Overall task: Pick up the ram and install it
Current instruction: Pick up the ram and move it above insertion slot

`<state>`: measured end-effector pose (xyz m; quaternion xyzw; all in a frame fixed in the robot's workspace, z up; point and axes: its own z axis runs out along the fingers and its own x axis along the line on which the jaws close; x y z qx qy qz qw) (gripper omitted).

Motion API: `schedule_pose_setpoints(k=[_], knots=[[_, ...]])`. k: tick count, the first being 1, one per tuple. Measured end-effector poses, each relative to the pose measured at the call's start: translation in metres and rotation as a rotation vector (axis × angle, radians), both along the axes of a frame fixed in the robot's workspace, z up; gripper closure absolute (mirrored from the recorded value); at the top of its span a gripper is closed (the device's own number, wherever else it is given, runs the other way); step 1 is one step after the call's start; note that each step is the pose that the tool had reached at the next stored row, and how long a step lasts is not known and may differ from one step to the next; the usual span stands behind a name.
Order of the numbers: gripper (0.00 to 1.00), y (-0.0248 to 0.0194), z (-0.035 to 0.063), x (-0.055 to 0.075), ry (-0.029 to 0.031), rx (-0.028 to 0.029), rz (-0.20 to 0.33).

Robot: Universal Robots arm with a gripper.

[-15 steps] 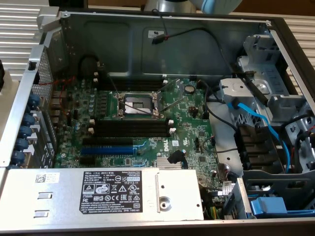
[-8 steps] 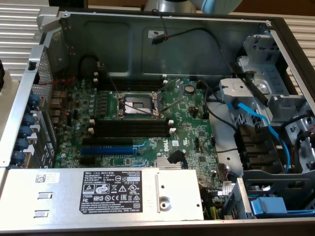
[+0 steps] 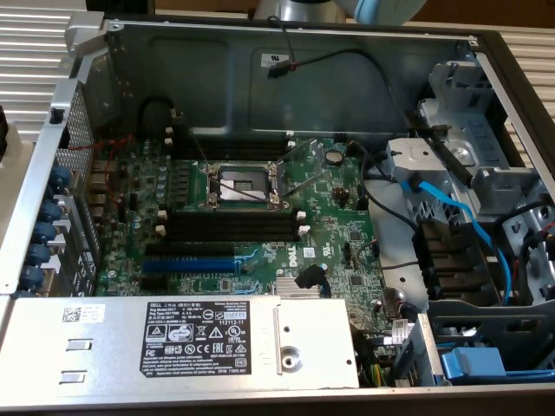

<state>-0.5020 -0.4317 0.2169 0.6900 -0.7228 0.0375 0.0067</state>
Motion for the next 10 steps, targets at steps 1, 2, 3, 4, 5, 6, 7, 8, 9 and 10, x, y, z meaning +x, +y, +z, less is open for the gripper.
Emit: schedule_pose_setpoints(k=[1,2,3,4,5,6,7,8,9,10], knots=[[0.73,0.0002,-0.0001,0.0000,-0.0001,-0.0063,0.008],[0.73,0.0002,-0.0001,0.0000,-0.0001,-0.0122,0.016],[0.73,0.0002,-0.0001,0.0000,-0.0002,-0.0173,0.023],[0.73,0.0002,-0.0001,0.0000,-0.0009,-0.0211,0.028],[0.73,0.0002,0.0000,0.0000,-0.0026,-0.0237,0.032],[0.73,0.0002,0.0001,-0.0001,-0.0074,-0.0257,0.034],[0.73,0.0002,0.0000,-0.0001,-0.0160,-0.0270,0.036],[0.73,0.0003,0.0000,-0.0001,-0.0270,-0.0274,0.037],[0.73,0.0002,0.0000,-0.0002,-0.0373,-0.0276,0.037],[0.73,0.0002,0.0000,-0.0002,-0.0401,-0.0278,0.037]])
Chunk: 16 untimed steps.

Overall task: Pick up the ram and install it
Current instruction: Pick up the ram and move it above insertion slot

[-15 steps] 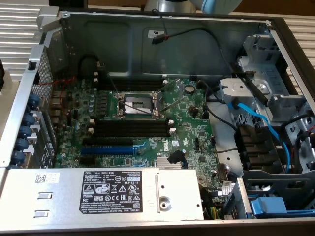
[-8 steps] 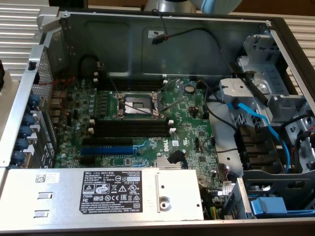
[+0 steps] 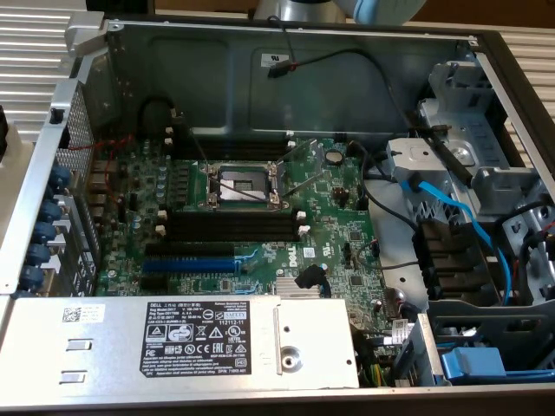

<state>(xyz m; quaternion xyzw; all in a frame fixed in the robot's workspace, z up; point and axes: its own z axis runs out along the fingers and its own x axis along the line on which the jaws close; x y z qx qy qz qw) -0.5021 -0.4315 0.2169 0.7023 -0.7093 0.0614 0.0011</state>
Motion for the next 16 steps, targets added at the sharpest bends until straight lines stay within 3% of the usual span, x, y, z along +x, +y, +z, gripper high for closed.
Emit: schedule_pose_setpoints(k=[6,8,12,16], knots=[[0.73,0.0000,-0.0022,-0.0013,-0.0002,0.0008,0.000],[0.73,0.0001,-0.0031,-0.0017,-0.0004,0.0042,0.000],[0.73,0.0001,-0.0048,-0.0024,-0.0003,0.0175,0.000],[0.73,-0.0009,-0.0052,-0.0036,0.0005,0.0204,0.000]])
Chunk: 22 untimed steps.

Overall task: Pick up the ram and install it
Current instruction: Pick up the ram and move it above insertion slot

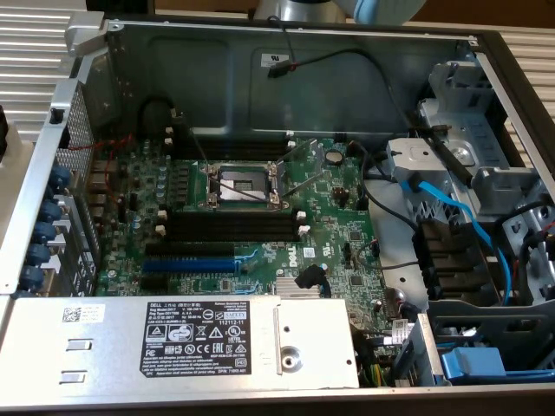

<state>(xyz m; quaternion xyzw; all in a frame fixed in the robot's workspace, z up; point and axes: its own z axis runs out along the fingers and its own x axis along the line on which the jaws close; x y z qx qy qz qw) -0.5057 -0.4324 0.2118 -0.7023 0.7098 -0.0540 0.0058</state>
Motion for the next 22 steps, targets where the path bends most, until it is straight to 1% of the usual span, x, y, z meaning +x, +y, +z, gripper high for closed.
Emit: schedule_pose_setpoints(k=[2,4,5,12,13,18,22], knots=[[0.73,-0.0014,-0.0002,-0.0003,0.0003,0.0005,0.000],[0.73,-0.0031,-0.0007,-0.0003,0.0002,0.0028,0.000],[0.73,-0.0036,-0.0010,-0.0004,0.0003,0.0055,0.000],[0.73,-0.0038,-0.0040,-0.0002,0.0003,0.0314,0.000],[0.73,-0.0040,-0.0045,-0.0002,0.0002,0.0340,0.000],[0.73,-0.0052,-0.0059,-0.0002,0.0010,0.0368,0.000],[0.73,-0.0061,-0.0074,-0.0002,0.0013,0.0427,0.000]])
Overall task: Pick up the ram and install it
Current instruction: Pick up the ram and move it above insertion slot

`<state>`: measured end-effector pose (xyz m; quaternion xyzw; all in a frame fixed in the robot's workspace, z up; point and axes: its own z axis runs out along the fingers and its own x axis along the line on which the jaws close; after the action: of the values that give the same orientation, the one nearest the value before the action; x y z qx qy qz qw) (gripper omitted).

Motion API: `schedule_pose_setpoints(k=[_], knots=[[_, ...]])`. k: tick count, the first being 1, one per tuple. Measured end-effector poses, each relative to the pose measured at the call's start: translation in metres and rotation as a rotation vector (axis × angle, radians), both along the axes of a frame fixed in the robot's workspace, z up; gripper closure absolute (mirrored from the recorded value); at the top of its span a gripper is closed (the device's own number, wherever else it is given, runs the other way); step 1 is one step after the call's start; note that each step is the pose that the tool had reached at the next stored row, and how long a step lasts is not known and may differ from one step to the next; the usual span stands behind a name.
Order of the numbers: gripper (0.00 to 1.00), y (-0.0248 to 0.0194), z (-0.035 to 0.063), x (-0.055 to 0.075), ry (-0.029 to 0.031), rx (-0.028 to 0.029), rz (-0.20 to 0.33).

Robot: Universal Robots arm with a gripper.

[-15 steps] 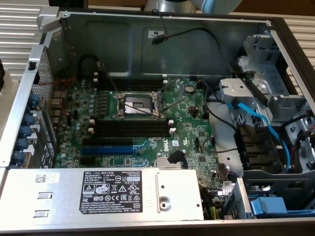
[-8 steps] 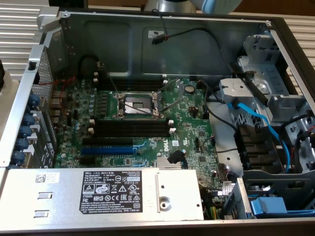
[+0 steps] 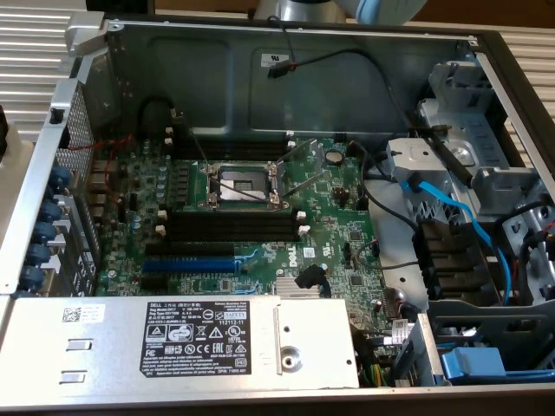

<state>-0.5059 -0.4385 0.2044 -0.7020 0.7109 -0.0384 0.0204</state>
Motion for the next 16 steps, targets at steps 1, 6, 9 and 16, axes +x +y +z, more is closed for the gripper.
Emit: schedule_pose_setpoints(k=[1,6,9,16], knots=[[0.73,-0.0002,-0.0001,0.0000,0.0004,0.0019,0.000],[0.73,-0.0002,-0.0008,0.0000,0.0019,0.0089,0.000],[0.73,-0.0004,-0.0010,0.0000,0.0066,0.0091,0.000],[0.73,-0.0004,-0.0019,0.0000,0.0126,0.0091,0.000]])
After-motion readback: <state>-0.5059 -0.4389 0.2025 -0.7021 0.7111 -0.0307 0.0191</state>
